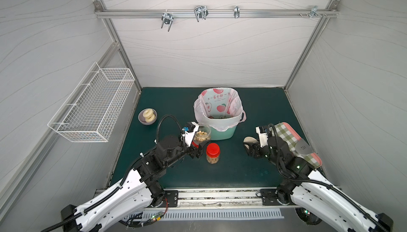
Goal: Empty moldy peanuts from jars
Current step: Place the lid at the center of the board.
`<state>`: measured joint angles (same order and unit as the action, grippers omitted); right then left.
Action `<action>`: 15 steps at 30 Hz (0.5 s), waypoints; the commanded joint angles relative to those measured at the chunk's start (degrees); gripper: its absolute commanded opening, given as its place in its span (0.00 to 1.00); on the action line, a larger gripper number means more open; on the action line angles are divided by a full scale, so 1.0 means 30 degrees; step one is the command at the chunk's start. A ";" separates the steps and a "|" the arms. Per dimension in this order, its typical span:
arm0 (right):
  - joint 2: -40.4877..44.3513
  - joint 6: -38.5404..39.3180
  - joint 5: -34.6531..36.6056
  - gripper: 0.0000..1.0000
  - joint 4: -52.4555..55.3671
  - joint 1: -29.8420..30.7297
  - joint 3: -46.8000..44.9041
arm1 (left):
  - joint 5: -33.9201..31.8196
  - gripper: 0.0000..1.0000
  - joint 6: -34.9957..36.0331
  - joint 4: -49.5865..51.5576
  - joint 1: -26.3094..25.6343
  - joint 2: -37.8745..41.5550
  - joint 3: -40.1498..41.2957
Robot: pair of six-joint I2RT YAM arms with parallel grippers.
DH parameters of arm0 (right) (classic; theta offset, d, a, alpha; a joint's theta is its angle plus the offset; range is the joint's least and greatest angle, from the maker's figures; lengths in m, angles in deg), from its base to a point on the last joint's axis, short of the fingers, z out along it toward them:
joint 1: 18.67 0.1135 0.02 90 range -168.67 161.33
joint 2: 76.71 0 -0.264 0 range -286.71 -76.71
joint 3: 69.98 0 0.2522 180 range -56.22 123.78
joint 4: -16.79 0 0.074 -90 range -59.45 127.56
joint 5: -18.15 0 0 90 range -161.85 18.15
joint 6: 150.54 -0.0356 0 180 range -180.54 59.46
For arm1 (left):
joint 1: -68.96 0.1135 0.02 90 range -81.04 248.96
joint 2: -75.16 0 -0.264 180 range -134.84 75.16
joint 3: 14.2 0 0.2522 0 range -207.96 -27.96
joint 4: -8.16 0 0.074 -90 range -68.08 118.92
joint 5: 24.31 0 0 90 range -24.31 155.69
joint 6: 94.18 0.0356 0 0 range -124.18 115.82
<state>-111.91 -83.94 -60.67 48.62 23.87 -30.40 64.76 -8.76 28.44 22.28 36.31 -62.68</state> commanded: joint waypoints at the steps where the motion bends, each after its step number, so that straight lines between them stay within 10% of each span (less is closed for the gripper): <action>1: -0.0233 -0.0634 0.2191 0.56 -0.2579 0.0491 -0.0827 | -0.0583 0.00 0.0369 -0.2108 -0.0100 0.0497 -0.0147; 15: -0.3984 -0.0507 0.4322 0.57 -0.9402 0.0643 -0.4538 | -0.1180 0.00 0.0267 -0.2175 -0.0097 0.1293 0.0508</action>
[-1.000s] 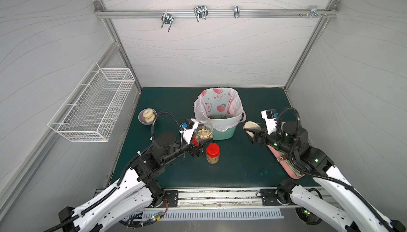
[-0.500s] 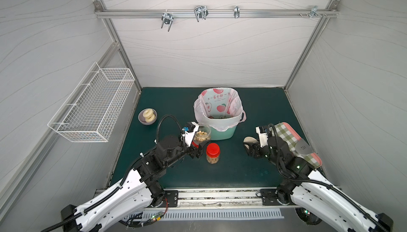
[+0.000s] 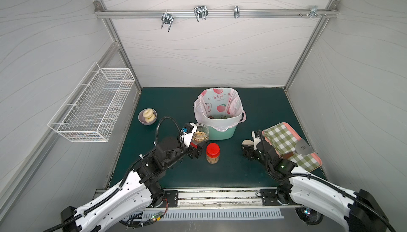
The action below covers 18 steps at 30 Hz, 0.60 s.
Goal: Empty moldy peanuts from jars
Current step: Place the lid at the center of the board.
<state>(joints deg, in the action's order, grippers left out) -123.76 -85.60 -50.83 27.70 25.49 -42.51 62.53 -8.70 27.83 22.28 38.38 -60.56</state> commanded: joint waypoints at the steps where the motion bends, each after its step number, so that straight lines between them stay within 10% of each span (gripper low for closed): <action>1: 0.0052 0.0105 0.1266 0.58 -0.2780 0.0118 -0.0798 | -0.0510 0.00 0.0230 -0.2039 -0.0114 0.0756 -0.0057; 18: -0.4119 0.0042 0.1646 0.59 -0.8302 -0.0241 -0.2546 | -0.0705 0.00 -0.0020 -0.2383 -0.0093 0.1244 0.0642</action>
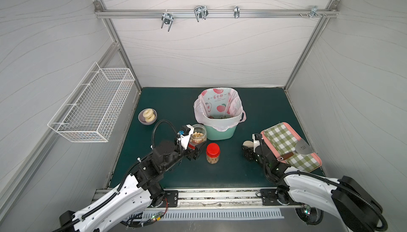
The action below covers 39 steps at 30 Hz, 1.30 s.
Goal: Empty moldy peanuts from jars
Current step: Place the lid at the center of the board.
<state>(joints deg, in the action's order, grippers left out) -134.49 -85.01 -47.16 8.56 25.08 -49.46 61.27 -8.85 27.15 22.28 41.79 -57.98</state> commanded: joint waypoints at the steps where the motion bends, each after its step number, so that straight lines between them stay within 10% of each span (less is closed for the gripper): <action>1: -0.0884 -0.0222 0.0540 0.60 -0.2235 -0.0131 -0.0288 | -0.0312 0.00 0.0032 -0.2205 -0.0104 0.0094 -0.0174; 18: -0.5641 -0.0975 0.1128 0.70 -0.4809 -0.0760 -0.0072 | -0.0342 0.00 -0.0061 -0.2375 -0.0114 0.0196 -0.0013; 39: -0.4502 -0.1444 0.0272 0.99 -0.2751 -0.1617 0.0355 | -0.0488 0.00 -0.0085 -0.2317 -0.0101 0.0427 0.0106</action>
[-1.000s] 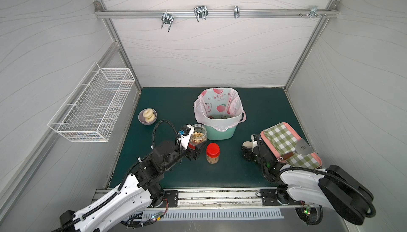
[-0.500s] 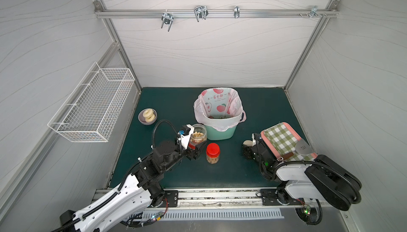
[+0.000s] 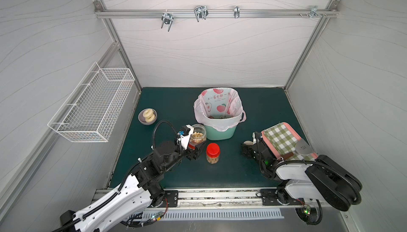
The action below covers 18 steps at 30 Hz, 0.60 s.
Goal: Empty moldy peanuts from jars
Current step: Place the lid at the center of the board.
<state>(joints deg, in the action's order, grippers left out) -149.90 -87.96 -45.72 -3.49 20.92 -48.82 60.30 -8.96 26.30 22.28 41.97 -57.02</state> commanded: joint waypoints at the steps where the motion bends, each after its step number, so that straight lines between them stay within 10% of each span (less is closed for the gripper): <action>1: 0.1002 -0.0537 -0.0291 0.99 0.1503 -0.0355 0.0128 | -0.0167 0.00 -0.0049 -0.2003 -0.0095 0.0377 -0.0216; 18: 0.4470 -0.1260 -0.5424 0.99 0.5374 -0.2695 0.1272 | -0.0196 0.00 -0.0019 -0.2281 -0.0093 0.0517 -0.0040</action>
<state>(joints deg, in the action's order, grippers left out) -139.89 -90.82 -59.07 7.81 13.29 -46.16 60.26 -8.96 25.99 22.28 42.60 -56.32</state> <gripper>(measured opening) 0.990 0.835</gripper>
